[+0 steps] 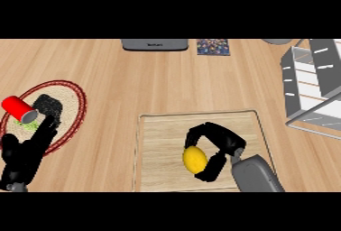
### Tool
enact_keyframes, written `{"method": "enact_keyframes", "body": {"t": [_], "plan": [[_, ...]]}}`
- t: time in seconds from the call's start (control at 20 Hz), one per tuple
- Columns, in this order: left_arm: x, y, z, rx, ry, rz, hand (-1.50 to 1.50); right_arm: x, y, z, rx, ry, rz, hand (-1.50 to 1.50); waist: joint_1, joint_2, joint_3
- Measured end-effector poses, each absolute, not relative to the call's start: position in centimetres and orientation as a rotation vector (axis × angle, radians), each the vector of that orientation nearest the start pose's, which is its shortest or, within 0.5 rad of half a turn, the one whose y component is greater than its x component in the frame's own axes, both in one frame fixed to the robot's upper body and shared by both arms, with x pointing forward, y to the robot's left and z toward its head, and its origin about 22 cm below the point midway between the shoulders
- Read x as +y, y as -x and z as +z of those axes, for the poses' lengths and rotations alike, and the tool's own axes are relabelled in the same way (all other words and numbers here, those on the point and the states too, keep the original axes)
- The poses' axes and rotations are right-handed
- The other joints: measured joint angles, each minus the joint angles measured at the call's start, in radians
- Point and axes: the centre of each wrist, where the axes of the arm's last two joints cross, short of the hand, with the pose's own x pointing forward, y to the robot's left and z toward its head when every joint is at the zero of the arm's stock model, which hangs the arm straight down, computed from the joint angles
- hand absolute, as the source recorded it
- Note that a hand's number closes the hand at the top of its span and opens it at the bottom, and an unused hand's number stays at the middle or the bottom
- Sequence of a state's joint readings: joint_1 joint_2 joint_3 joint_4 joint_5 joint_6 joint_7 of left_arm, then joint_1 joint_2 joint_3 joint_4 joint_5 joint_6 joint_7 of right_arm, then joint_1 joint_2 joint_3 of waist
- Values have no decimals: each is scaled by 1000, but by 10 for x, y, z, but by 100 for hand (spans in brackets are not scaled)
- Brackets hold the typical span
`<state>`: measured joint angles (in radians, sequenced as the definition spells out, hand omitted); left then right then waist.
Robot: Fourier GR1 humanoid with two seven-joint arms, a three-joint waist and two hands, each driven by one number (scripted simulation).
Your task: Pick the lemon from the tray and place it in the tiered basket
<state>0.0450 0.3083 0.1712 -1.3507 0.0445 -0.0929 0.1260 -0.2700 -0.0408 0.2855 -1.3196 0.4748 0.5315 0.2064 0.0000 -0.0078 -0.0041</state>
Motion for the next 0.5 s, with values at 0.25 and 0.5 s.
{"method": "enact_keyframes", "body": {"t": [0.25, 0.5], "plan": [[366, -216, -22, -1192, -281, -60, 0, -128, -288, 18, -1139, 265, 1069, 150, -4, -1, 1], [365, -211, -25, -1181, -284, -56, 0, -104, -279, 44, -1119, 681, 965, 150, -8, -7, 1]]}}
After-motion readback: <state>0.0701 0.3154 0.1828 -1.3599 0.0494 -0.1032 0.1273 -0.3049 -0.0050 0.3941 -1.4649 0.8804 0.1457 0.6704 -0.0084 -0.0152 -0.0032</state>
